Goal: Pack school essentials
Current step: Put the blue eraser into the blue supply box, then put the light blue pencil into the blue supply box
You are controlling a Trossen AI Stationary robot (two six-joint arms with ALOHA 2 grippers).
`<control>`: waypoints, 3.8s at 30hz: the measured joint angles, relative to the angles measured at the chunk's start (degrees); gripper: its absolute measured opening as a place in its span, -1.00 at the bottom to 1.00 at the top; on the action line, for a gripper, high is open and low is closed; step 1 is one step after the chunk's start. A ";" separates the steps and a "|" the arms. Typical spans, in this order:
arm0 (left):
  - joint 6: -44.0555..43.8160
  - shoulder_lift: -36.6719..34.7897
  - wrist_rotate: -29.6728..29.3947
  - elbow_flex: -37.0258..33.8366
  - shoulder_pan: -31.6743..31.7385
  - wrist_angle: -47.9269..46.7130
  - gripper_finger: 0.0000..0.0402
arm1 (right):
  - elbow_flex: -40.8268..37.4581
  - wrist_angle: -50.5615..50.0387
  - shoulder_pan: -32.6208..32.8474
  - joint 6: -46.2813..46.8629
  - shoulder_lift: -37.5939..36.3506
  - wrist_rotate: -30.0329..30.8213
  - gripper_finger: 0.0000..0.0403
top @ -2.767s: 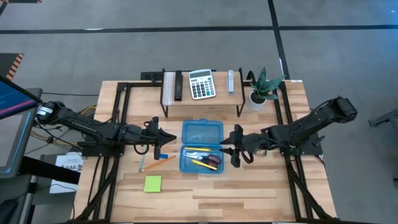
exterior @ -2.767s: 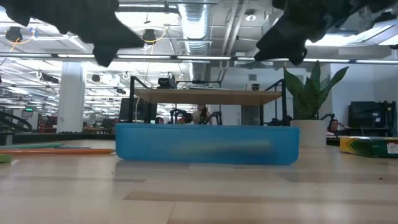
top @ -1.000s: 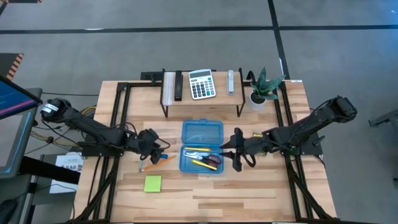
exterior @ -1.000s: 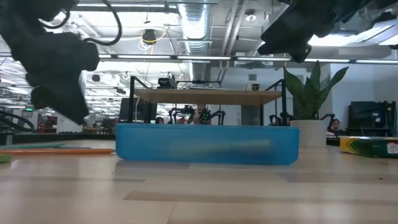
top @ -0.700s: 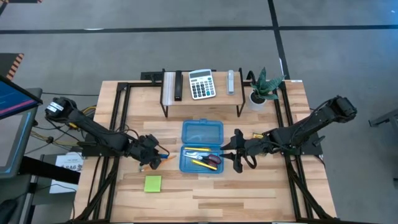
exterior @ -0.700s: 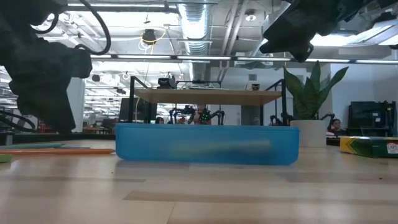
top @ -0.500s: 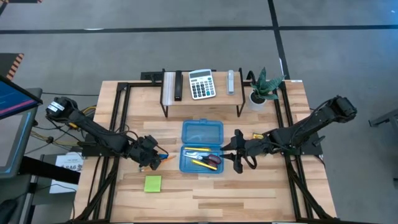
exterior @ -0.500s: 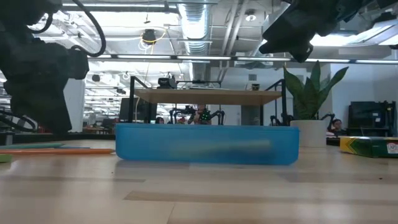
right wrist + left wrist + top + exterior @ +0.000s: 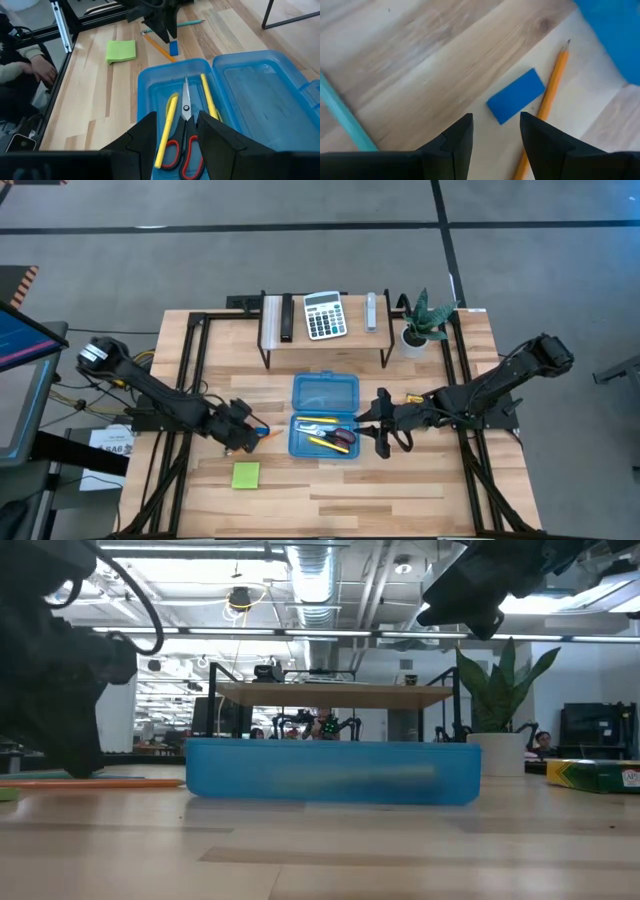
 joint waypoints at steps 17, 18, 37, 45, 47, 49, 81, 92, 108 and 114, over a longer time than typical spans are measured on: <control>0.55 5.81 -0.55 0.13 0.07 7.90 -0.26 | 0.00 -0.02 0.00 -0.07 0.00 0.02 -0.21; 0.55 5.82 -0.55 0.11 0.07 7.98 -0.26 | 0.00 -0.02 0.00 -0.07 0.00 0.02 -0.21; 5.05 5.71 -4.11 0.02 0.00 7.86 -0.98 | 0.00 -0.02 0.00 -0.15 0.00 0.06 -0.21; 10.07 2.42 -9.31 0.02 0.07 8.68 -1.00 | 0.00 -0.02 0.00 -0.13 0.00 0.07 -0.21; 11.57 1.02 -10.25 0.02 0.07 8.97 -1.00 | 0.00 -0.04 0.00 -0.13 0.00 0.07 -0.21; 12.87 -0.52 -10.87 0.02 0.07 9.03 -1.00 | 0.00 -0.03 0.00 0.06 0.00 0.07 -0.21; 34.89 4.40 -4.69 0.17 2.93 43.61 -1.00 | 0.02 -0.39 -0.28 -0.15 0.00 0.07 -0.21; 35.47 7.91 1.90 0.17 6.27 43.80 -0.59 | 0.02 -0.47 -0.28 -0.11 0.00 0.08 -0.21; 10.75 -19.39 -4.17 0.20 5.59 -8.57 -0.28 | 0.02 -1.81 -0.28 0.46 0.00 0.09 -0.21; -2.53 -19.20 0.08 0.20 5.57 -23.54 -0.37 | 0.02 -1.74 -0.68 0.48 0.00 0.56 -0.21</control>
